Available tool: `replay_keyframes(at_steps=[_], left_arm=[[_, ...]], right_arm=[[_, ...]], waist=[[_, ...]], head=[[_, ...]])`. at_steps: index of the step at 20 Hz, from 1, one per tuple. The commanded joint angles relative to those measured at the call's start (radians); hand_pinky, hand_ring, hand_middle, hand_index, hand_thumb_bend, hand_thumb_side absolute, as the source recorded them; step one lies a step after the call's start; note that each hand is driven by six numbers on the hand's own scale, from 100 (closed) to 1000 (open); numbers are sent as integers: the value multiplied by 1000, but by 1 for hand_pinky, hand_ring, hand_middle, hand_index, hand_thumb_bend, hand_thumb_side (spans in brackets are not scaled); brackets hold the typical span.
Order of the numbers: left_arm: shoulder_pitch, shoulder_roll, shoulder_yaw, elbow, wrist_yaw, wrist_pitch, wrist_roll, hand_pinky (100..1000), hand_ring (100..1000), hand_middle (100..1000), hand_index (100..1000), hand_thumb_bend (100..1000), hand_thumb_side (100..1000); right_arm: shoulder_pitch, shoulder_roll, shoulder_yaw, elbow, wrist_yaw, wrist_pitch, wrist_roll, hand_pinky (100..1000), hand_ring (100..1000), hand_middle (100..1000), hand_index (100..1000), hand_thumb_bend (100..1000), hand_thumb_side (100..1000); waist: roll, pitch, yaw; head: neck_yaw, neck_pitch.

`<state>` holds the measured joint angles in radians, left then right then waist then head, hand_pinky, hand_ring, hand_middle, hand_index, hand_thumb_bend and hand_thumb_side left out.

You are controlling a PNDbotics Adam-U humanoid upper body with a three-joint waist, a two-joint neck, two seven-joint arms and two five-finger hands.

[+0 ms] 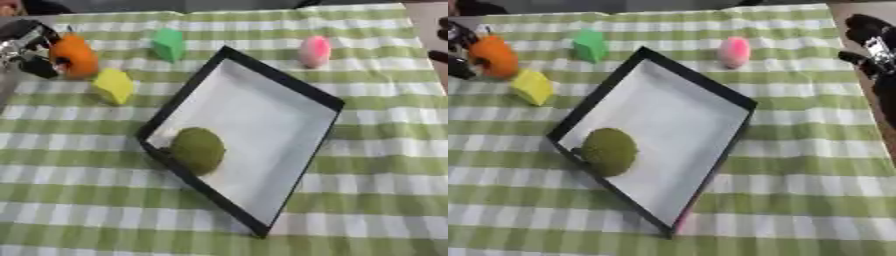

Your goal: Pick up objects on the table and place them in the box.

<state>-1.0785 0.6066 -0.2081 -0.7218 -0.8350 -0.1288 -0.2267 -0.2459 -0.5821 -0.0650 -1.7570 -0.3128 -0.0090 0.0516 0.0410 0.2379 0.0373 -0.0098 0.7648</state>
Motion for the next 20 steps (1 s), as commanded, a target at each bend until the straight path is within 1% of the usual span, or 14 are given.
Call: replay_keyframes(at_steps=[1,3,5,8,10,12,15,17,20], left_arm=[[-34,58,-47,-91,39,-46,9,739,745,642,671,135,100],[-43,67,-69,-142,67,-77,1,738,742,639,668,131,100],[-53,74,-89,-194,95,-109,-7,737,740,637,666,150,100],[-66,76,-120,-275,140,-159,-26,735,736,635,664,141,100],[-74,76,-141,-330,173,-192,-44,735,734,635,665,162,100],[-79,73,-170,-381,204,-224,-68,734,733,635,665,153,100],[-77,61,-214,-458,251,-260,-103,734,725,637,666,101,100],[-76,50,-255,-509,283,-270,-123,735,721,635,664,100,100],[-78,31,-314,-591,333,-236,-125,728,707,629,662,100,100]], right_arm=[[-5,-37,-9,-14,-5,-8,-2,895,1000,909,904,100,685],[-5,-41,-11,-15,-8,-11,-4,895,1000,908,904,100,682],[-3,-45,-15,-14,-10,-13,-8,895,1000,908,904,100,678],[-2,-50,-24,-14,-15,-18,-18,895,1000,908,904,100,673],[-3,-54,-29,-13,-17,-20,-23,895,1000,907,904,100,668],[-5,-57,-33,-12,-20,-23,-29,895,1000,906,904,100,665],[-10,-66,-39,-10,-25,-28,-35,895,1000,905,904,100,657],[-15,-74,-42,-8,-28,-33,-39,895,1000,905,904,100,652],[-23,-83,-45,-6,-34,-39,-44,895,1000,904,904,100,648]], waist=[[0,-19,3],[1,-23,5],[1,-26,6],[2,-29,9],[2,-30,10],[3,-31,11],[1,-31,9],[0,-31,10],[-2,-32,12]], head=[[-9,5],[-15,5],[-21,5],[-29,5],[-35,5],[-42,5],[-54,5],[-61,5],[-63,5]])
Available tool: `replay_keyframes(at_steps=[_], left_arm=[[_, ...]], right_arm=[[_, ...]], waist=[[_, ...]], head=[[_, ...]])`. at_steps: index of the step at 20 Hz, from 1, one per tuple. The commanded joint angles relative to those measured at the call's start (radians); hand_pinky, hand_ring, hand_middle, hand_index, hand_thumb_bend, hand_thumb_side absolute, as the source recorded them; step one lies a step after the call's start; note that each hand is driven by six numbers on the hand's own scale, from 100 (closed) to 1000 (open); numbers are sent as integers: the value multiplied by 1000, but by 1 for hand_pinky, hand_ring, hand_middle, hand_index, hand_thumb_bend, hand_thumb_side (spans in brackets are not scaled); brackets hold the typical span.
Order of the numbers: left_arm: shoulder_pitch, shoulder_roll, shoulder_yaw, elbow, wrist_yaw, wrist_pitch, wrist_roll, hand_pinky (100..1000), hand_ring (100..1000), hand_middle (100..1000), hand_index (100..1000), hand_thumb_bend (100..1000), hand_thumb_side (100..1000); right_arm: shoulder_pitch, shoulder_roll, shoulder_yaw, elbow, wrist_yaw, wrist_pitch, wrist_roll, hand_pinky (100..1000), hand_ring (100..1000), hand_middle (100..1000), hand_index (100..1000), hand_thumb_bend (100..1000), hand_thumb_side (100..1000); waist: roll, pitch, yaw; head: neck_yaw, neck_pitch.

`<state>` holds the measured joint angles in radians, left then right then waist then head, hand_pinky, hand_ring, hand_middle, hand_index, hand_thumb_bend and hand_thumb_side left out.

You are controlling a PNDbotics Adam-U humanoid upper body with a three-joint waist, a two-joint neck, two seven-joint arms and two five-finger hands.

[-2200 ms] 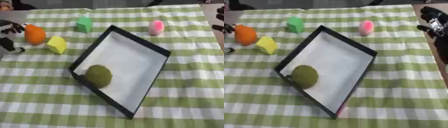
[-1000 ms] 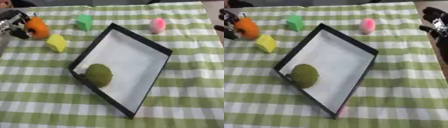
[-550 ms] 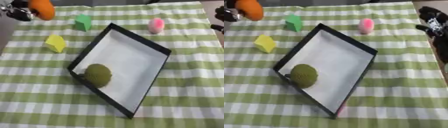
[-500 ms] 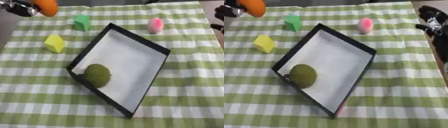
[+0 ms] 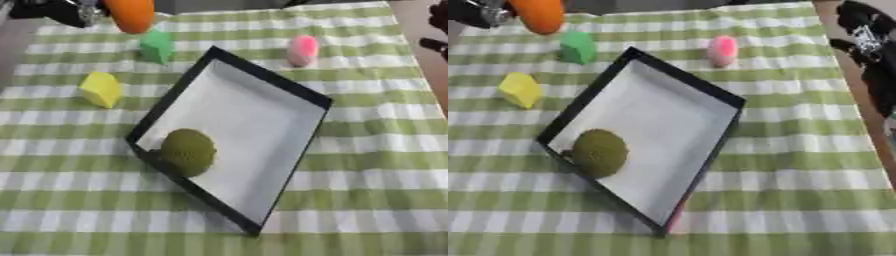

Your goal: Pick up objects on the table and place them in the box.

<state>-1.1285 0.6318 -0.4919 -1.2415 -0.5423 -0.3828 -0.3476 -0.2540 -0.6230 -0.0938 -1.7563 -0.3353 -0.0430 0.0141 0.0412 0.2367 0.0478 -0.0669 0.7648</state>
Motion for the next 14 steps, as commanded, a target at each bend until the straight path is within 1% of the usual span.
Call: replay_keyframes(at_steps=[1,4,8,11,14], left_arm=[[-30,-2,-48,-100,58,35,-7,724,699,627,661,100,100],[-43,-25,-110,-179,106,82,-29,724,699,627,662,100,100],[-49,-36,-173,-287,168,149,-92,723,698,627,663,100,100],[-49,-52,-205,-340,168,202,-145,723,697,626,663,100,100],[-50,-87,-248,-347,153,256,-198,723,698,627,665,100,100]], right_arm=[[-18,-44,-16,-6,-14,-7,-7,895,1000,904,904,100,645],[-25,-48,-15,-1,-17,-8,-8,895,1000,903,904,100,645],[-29,-52,-13,6,-17,-10,-6,895,1000,903,904,100,646],[-30,-53,-12,7,-17,-11,-4,895,1000,903,904,100,647],[-31,-52,-12,8,-16,-11,-4,895,1000,903,904,100,647]], waist=[[-2,-31,1],[-3,-32,3],[-3,-32,3],[-1,-31,2],[1,-29,-1]], head=[[-4,5],[-2,5],[2,5],[4,5],[7,5]])
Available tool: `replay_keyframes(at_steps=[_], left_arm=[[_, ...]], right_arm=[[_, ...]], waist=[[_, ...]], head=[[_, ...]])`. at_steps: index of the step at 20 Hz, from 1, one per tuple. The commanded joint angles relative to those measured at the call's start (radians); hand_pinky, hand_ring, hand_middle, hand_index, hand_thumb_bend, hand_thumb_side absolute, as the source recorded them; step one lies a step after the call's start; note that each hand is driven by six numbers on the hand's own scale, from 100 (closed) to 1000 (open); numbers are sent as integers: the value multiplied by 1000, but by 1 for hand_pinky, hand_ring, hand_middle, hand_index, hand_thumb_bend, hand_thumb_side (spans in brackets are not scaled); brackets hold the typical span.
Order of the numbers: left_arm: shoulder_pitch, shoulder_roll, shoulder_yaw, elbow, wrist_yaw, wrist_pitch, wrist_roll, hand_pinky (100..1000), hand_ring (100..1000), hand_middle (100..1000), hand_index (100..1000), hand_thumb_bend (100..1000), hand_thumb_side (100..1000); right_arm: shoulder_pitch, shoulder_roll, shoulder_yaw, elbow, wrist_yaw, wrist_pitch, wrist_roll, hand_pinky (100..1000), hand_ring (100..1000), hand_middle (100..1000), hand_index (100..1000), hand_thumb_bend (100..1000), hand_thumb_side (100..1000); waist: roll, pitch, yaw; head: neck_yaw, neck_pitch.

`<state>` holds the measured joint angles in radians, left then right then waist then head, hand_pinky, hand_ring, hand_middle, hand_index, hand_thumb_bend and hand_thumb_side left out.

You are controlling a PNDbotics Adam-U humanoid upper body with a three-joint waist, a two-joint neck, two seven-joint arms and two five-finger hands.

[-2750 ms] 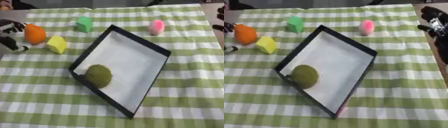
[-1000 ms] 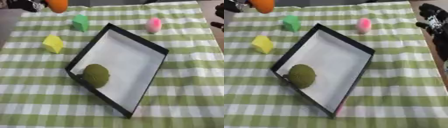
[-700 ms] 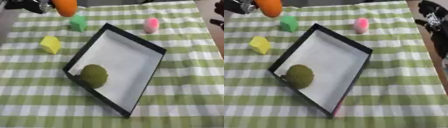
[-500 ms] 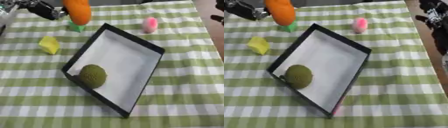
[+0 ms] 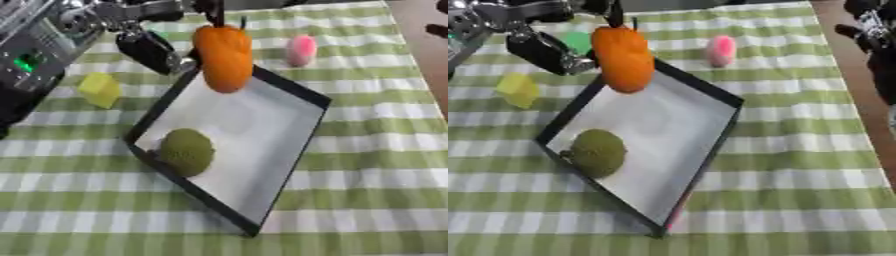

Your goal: Pick up objects on the table and place them in the box.

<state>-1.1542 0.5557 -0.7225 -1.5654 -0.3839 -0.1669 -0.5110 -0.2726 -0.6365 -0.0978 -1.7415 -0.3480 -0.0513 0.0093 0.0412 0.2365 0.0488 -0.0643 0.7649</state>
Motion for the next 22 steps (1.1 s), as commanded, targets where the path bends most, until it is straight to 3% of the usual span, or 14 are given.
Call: replay_keyframes(at_steps=[1,10,22], left_arm=[[-20,-22,-26,-25,-10,58,-53,723,698,627,665,100,100],[19,-97,-48,-45,-64,200,-139,724,701,630,669,100,100],[64,-105,-55,32,-133,164,-164,773,751,686,721,209,100]], right_arm=[[-12,-38,-8,-7,-4,-3,1,895,1000,903,904,100,648],[-7,-33,-9,-10,-1,-1,1,895,1000,903,905,100,651],[0,-27,-10,-13,4,3,0,896,1000,903,906,100,655]], waist=[[2,-28,-3],[4,-26,-12],[7,-23,-17]], head=[[5,5],[12,5],[19,5]])
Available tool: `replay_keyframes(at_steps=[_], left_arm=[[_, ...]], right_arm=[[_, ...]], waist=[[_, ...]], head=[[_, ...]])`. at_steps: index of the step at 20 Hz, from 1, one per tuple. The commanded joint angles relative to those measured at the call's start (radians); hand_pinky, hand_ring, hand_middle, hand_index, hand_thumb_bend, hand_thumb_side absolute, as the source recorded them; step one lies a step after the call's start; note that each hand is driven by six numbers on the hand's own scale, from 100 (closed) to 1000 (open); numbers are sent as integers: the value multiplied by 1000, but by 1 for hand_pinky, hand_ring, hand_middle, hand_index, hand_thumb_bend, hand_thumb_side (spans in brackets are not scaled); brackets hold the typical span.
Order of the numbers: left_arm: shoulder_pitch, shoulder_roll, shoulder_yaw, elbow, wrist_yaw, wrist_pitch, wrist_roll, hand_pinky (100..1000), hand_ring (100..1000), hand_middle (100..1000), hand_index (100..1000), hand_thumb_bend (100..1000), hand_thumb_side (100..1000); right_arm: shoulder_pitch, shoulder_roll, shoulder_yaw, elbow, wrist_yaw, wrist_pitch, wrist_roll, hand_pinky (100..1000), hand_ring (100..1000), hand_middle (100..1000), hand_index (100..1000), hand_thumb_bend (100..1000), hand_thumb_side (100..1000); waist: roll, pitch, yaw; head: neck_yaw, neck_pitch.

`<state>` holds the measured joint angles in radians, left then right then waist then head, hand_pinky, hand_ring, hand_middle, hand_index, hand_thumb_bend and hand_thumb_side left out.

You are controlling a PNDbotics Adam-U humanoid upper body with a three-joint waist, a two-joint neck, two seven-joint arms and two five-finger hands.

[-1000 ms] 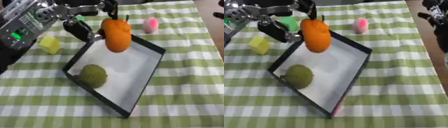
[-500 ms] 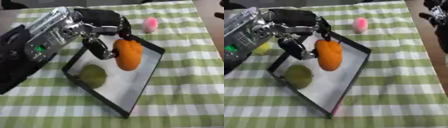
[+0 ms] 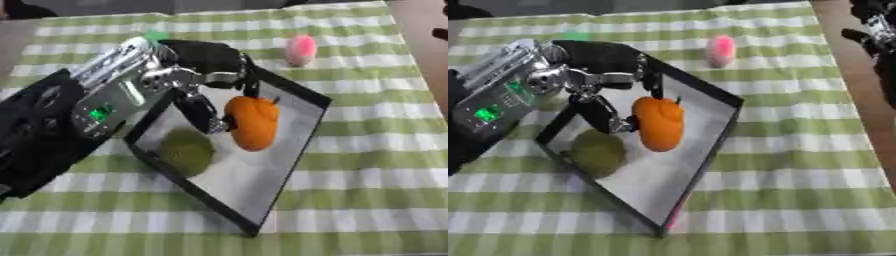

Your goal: Pick up objects on the table and place them in the box.

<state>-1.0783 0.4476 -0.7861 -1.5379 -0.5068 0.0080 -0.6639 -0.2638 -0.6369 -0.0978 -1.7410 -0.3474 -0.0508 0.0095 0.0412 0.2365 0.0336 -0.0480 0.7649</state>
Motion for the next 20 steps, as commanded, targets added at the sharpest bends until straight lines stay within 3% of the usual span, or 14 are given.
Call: replay_keyframes(at_steps=[1,3,6,9,14,20], left_arm=[[-10,2,8,10,-11,-14,-19,782,759,695,729,215,100],[-6,2,8,21,-13,-16,-37,793,770,708,740,221,100],[-3,5,15,27,-15,-5,-52,853,841,783,871,360,396],[-2,12,26,18,-15,18,-40,873,858,803,893,440,499],[-2,24,40,-17,-4,50,-30,879,867,814,908,487,561],[5,39,55,-51,13,87,-8,866,856,801,889,375,527]], right_arm=[[-9,-26,-9,-14,4,2,0,896,1000,903,906,100,655],[-8,-26,-9,-15,3,2,1,896,1000,903,906,100,655],[-7,-27,-8,-15,4,3,1,896,1000,904,906,100,656],[-7,-27,-6,-15,5,5,4,897,1000,904,906,100,657],[-5,-27,-3,-12,8,6,7,897,1000,905,907,100,660],[-5,-28,-1,-11,11,7,9,897,1000,905,907,100,659]], waist=[[7,-23,-2],[7,-23,-3],[8,-24,-2],[8,-25,-1],[8,-26,0],[9,-26,1]], head=[[3,5],[3,5],[2,5],[1,5],[0,5],[0,5]])
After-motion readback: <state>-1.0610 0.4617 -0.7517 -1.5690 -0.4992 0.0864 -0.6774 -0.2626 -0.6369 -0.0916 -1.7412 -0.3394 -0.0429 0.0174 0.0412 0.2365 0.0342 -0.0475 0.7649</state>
